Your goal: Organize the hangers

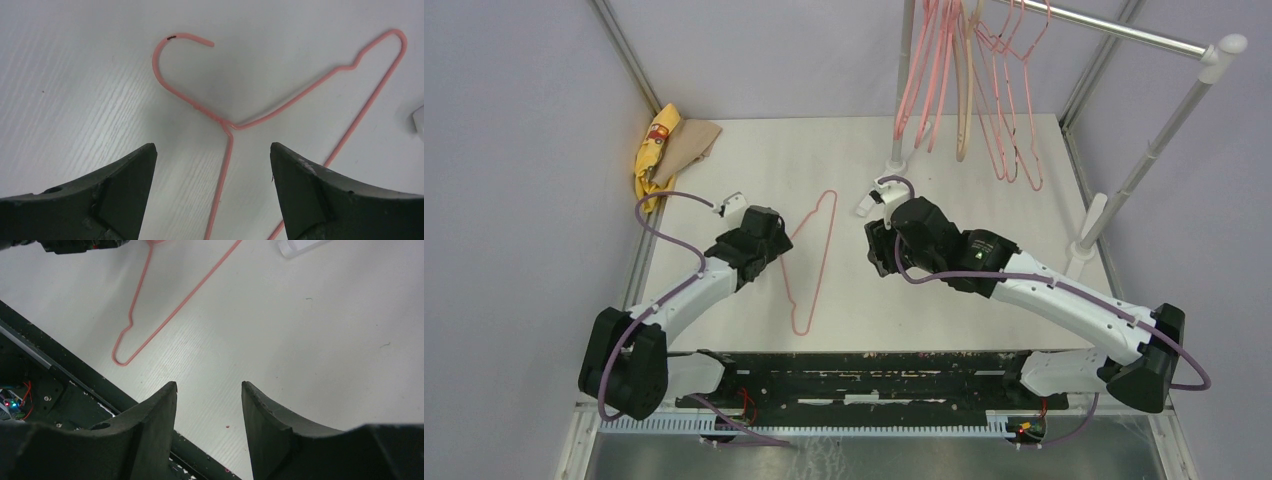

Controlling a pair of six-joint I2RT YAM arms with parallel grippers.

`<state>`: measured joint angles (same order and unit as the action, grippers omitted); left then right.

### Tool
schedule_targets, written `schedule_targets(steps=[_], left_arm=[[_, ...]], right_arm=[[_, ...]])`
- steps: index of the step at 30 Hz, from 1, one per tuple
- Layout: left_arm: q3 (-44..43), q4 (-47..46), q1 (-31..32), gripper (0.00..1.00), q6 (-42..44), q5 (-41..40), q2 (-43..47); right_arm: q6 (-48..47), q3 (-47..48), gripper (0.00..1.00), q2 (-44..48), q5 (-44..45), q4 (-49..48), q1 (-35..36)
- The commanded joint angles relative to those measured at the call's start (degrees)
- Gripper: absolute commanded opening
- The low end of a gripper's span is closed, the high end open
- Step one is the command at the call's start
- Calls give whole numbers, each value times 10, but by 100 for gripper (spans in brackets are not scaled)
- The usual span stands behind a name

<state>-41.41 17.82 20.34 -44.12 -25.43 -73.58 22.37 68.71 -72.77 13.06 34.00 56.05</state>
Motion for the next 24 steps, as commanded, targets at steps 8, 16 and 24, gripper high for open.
schedule_targets(steps=[8, 16, 24], left_arm=[[-83, 6, -79, 90, 75, 74, -107], [-99, 16, -117, 93, 96, 78, -132], [-127, 34, -121, 90, 101, 84, -182]], right_arm=[[11, -11, 57, -26, -12, -43, 2], [11, -12, 58, -45, -13, -45, 2], [5, -10, 58, -60, -16, -51, 2]])
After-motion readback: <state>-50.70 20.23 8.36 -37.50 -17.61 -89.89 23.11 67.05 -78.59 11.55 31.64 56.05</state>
